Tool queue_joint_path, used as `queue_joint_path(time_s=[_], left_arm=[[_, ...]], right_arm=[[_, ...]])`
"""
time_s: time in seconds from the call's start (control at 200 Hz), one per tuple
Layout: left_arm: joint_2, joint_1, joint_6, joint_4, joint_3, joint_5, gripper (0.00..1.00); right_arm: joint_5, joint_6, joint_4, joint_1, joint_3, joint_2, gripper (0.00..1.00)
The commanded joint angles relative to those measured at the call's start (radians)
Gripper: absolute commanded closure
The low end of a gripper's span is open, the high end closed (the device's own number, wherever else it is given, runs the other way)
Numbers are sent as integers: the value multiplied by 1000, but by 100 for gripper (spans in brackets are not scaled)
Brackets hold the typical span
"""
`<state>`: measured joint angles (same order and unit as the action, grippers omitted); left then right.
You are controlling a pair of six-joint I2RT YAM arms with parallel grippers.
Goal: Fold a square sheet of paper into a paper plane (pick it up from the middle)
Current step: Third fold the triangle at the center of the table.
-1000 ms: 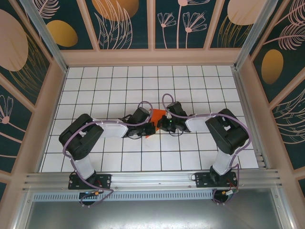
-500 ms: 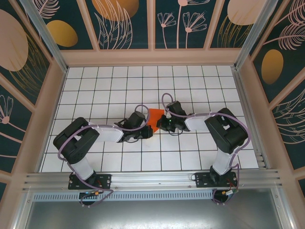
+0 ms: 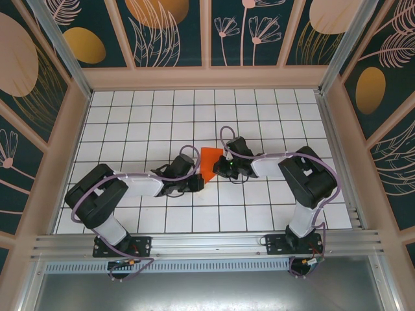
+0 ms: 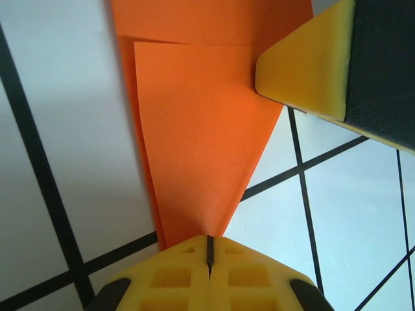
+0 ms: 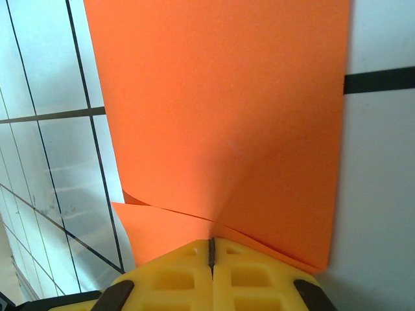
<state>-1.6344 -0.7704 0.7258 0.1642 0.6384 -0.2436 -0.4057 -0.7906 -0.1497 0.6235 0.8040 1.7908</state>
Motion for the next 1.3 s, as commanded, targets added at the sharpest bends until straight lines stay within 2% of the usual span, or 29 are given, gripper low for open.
queue_joint_path(time_s=[0.0, 0.335, 0.575, 0.781, 0.971, 1.296], left_arm=[[5, 1, -28, -240, -48, 16, 100], [47, 0, -38, -265, -57, 27, 100], [170, 1, 5, -224, -42, 71, 100], [260, 1, 107, -46, -57, 69, 100], [159, -1, 181, 113, -49, 7, 100], [-22, 0, 189, 78, 37, 44, 100]], right_arm=[[113, 14, 127, -13, -17, 78, 100], [116, 15, 127, -13, -20, 77, 100], [111, 1, 122, -12, -33, 65, 100], [106, -94, 73, 4, -93, 0, 100], [120, -187, 23, 30, -127, -57, 100], [110, -138, 45, 33, -95, -60, 100]])
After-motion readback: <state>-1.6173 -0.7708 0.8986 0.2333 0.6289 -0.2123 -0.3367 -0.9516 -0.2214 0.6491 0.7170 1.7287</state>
